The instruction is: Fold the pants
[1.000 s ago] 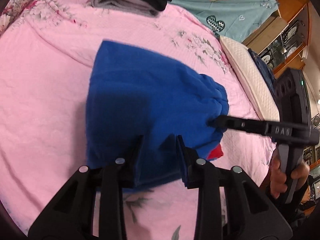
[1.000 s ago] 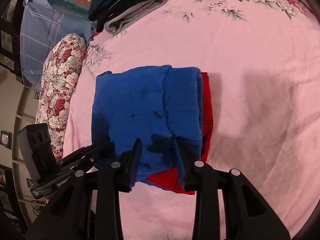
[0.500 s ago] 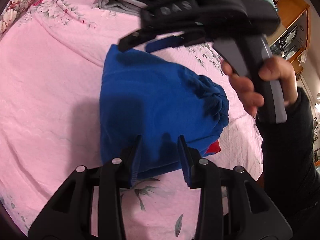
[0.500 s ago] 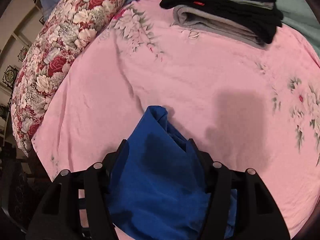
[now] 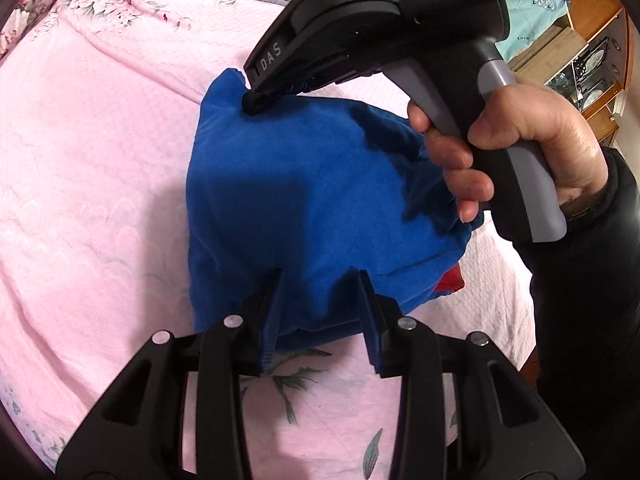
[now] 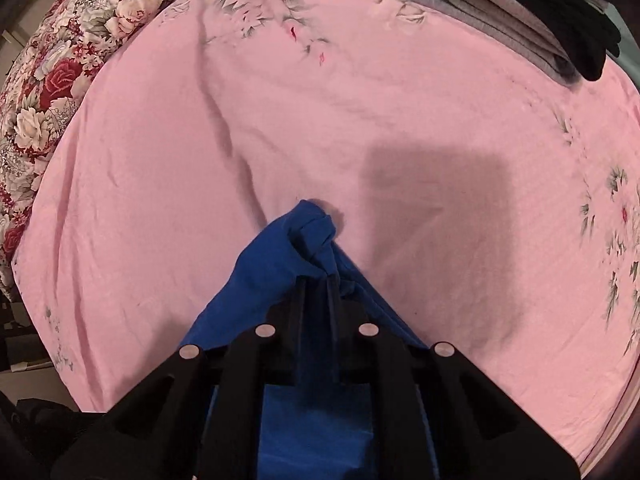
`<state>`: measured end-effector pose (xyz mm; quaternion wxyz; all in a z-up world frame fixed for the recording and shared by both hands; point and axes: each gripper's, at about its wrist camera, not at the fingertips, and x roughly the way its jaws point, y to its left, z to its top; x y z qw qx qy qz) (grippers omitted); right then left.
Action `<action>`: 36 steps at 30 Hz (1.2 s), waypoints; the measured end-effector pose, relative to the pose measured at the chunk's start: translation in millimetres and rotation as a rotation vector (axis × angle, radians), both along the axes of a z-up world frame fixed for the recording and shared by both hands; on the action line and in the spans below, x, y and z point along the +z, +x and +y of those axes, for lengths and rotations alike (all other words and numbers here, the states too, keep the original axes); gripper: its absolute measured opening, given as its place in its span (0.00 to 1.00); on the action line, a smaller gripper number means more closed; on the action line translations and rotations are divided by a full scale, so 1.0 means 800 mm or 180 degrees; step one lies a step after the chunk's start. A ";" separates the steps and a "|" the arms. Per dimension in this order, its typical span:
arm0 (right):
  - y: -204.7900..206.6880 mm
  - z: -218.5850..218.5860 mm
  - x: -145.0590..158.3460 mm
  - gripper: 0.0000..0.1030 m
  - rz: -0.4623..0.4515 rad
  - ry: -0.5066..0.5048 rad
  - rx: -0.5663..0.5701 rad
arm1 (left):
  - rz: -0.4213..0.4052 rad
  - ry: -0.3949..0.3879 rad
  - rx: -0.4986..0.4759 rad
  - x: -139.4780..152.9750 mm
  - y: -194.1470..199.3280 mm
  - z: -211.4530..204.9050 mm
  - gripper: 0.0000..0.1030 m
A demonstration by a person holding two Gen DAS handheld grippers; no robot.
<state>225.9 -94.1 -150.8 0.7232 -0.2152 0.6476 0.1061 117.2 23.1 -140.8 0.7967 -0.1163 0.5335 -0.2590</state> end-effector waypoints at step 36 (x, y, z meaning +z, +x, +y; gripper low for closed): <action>-0.354 -0.241 0.108 0.69 -0.0871 0.1165 -0.1569 | 0.0806 -0.0941 0.0299 -0.036 0.072 0.040 0.77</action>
